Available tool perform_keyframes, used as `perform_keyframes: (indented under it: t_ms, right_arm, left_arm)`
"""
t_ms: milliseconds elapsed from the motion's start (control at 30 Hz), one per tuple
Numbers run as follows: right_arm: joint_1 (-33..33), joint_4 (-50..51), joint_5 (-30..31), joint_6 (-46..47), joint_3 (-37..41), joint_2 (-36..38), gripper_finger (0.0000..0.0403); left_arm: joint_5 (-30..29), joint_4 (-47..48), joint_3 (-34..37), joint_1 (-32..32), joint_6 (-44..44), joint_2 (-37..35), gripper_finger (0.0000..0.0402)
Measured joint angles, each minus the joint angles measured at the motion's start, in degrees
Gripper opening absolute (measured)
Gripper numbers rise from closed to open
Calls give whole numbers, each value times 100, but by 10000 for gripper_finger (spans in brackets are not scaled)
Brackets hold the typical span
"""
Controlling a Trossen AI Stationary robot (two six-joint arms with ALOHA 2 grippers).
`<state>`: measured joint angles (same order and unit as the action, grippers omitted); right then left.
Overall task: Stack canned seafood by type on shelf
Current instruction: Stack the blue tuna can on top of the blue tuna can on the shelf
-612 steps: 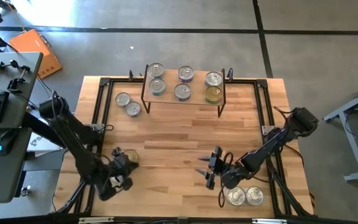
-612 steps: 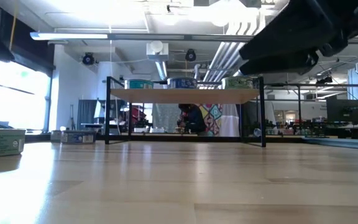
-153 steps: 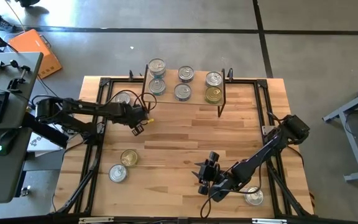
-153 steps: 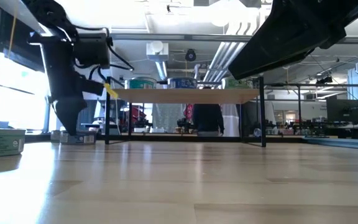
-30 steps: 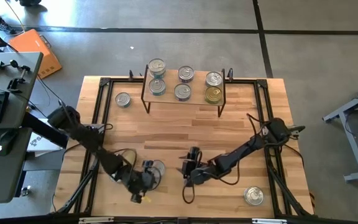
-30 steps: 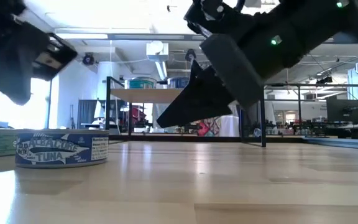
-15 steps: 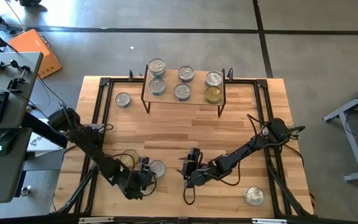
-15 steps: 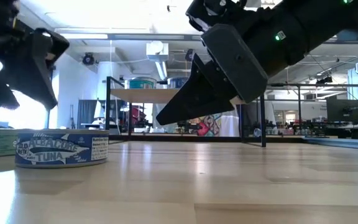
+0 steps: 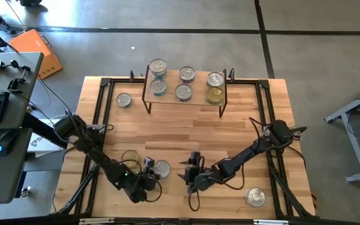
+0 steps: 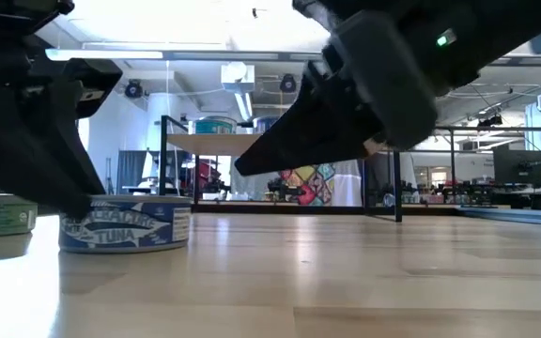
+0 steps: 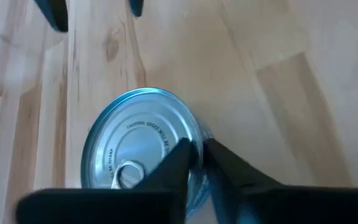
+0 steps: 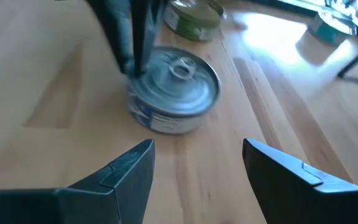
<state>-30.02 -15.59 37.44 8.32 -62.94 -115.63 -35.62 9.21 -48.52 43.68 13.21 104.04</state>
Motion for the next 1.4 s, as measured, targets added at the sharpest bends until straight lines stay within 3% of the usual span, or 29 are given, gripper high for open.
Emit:
perform_keyframes:
  t_ms: [67, 233, 533, 867, 1067, 1200, 1400]
  right_arm:
    - [-92, -145, 8, -380, 0, 0, 236]
    - [-261, -511, -15, -1041, 0, 0, 236]
    - [93, -671, -1109, -1738, 0, 0, 241]
    - [304, -912, -1527, -4108, 1, -225, 252]
    - [260, -1554, -410, -4625, 2, -652, 249]
    - [240, -1589, -342, -4028, 2, -668, 215]
    - [114, -1528, -349, -3342, 2, -675, 121]
  left_arm:
    - [52, -46, 2, -13, 19, -70, 10]
    - [137, 100, -234, -22, -100, -289, 6]
    - [3, -205, -403, -225, -131, -544, 1]
    - [256, -576, -411, -539, -135, -563, 0]
    - [377, -703, -412, -660, -244, -563, 0]
    - [406, -731, -412, -656, -286, -565, 0]
    - [372, -847, -414, -660, -587, -574, 20]
